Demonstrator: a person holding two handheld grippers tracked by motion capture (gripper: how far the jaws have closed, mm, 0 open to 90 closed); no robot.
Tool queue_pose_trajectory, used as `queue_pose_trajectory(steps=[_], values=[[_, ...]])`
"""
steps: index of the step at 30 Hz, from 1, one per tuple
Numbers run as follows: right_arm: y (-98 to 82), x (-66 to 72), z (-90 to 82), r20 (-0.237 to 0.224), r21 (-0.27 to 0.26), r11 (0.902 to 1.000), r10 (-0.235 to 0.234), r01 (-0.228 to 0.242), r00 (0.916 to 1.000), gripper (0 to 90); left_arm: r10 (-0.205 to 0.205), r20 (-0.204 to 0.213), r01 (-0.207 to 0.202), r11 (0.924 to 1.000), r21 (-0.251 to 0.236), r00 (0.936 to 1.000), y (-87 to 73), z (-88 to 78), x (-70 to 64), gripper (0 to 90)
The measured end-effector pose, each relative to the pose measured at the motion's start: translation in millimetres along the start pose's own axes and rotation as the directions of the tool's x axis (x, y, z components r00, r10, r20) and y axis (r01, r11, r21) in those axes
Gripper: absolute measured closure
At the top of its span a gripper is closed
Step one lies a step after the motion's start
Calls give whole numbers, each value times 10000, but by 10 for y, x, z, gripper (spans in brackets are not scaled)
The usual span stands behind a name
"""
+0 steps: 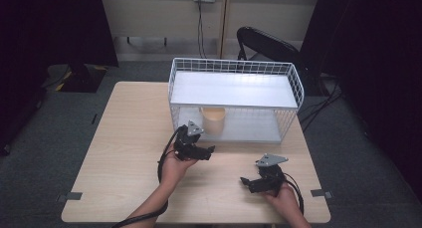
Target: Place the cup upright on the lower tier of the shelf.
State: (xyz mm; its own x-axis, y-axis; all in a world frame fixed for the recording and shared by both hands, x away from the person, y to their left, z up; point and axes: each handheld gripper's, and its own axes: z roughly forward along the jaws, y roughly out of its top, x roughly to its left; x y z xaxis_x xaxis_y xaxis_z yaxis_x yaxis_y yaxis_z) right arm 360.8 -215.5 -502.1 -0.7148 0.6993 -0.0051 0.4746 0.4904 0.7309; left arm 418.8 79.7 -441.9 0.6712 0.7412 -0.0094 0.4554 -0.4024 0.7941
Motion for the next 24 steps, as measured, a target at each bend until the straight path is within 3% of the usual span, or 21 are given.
queue_pose_trajectory(steps=[4, 13, 16, 17, 21, 24], values=[[0, 0, 0, -1, -1, 10000, -1, 1, 10000, 111, -91, 106, 91, 10000, 14, 9999, -37, -38, 21, 129], [0, 0, 0, 1, 0, 10000, -1, 1, 10000, 111, 234, 82, -234, 9997, 79, 9997, -107, -170, 98, 105], [0, 0, 0, 0, 0, 10000, -3, 3, 10000, 111, 222, 81, -223, 9997, 110, 9997, -124, -203, 118, 100], [0, 0, 0, -1, -2, 10000, -1, 1, 10000, 111, 19, 101, -19, 10000, 25, 9999, -138, -225, 133, 95], [0, 0, 0, 0, -1, 10000, -1, 1, 10000, 111, 241, 100, -242, 9995, 198, 9997, -169, -270, 167, 93], [0, 0, 0, -1, -2, 10000, -3, 3, 10000, 111, 165, 142, -167, 9997, 156, 9998, -201, -288, 174, 93]])
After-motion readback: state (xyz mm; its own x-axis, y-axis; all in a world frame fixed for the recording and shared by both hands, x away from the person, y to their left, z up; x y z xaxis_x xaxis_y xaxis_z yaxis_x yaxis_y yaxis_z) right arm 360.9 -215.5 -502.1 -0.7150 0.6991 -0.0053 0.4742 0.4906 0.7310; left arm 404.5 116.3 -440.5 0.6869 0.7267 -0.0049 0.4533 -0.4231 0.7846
